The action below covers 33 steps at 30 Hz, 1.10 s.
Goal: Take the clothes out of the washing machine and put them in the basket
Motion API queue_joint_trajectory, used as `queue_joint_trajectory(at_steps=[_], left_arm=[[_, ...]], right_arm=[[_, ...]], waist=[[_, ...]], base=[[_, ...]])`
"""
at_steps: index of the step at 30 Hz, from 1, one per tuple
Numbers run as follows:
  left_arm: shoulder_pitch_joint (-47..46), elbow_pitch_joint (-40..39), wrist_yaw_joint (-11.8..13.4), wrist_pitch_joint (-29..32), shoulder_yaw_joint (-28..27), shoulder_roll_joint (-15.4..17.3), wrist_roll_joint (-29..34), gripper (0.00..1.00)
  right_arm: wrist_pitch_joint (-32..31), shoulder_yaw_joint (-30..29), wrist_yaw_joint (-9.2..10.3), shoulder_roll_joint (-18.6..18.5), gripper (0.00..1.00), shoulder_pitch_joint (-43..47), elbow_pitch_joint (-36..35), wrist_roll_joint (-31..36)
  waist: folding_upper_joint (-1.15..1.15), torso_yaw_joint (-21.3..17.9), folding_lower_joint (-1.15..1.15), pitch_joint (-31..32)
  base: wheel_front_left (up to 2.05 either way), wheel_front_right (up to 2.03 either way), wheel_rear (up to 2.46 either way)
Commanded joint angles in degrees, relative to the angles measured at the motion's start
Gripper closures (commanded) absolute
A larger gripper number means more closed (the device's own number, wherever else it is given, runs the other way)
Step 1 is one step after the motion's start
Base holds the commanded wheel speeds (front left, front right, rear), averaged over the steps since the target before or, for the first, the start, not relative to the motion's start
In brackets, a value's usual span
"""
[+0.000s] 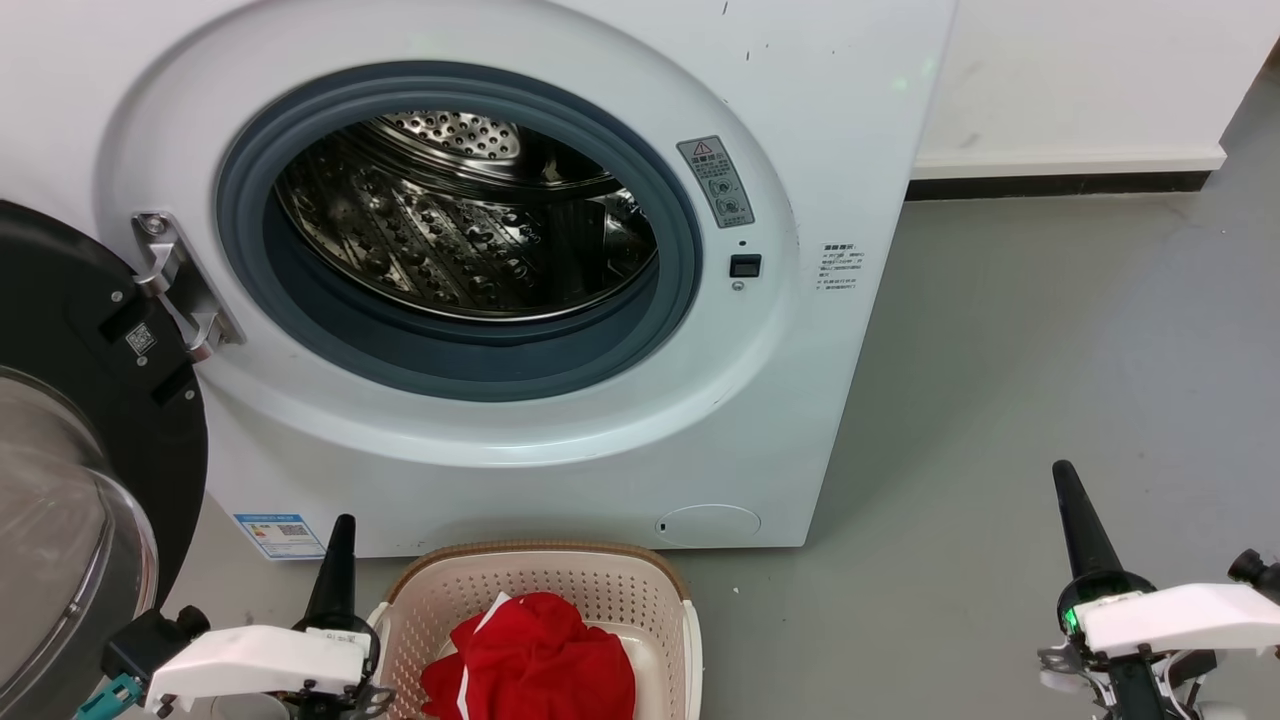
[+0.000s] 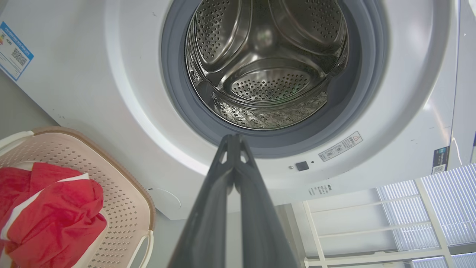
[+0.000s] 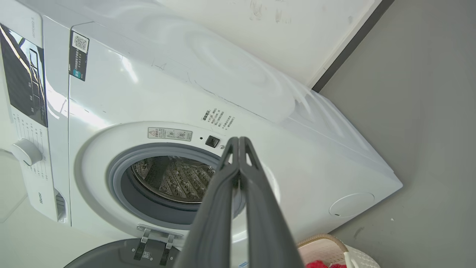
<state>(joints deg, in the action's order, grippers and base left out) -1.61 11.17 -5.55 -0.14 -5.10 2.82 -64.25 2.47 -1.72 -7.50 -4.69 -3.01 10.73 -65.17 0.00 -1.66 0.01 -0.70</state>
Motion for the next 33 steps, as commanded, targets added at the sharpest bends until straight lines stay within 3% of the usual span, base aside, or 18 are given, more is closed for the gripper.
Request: queue_joint_trajectory(at_steps=[1,33], left_arm=[[-1.4,-0.3,-0.4,0.3,-0.2,0.1,-1.3,1.0],[-3.8,1.8,-1.5,4.4,-1.1,0.1,-18.4,1.0]], right_arm=[[-0.2,-0.2,0.0,-0.3,1.0,-1.3,-0.3,-1.4],[-4.6,-1.7,0.01,0.0,1.0,-2.6,2.0,-19.1]], waist=[[0.0,0.0,0.0,0.0],[0.0,1.0,-0.01,0.3]], base=[[0.0,0.0,0.0],[0.0,0.0,0.0]])
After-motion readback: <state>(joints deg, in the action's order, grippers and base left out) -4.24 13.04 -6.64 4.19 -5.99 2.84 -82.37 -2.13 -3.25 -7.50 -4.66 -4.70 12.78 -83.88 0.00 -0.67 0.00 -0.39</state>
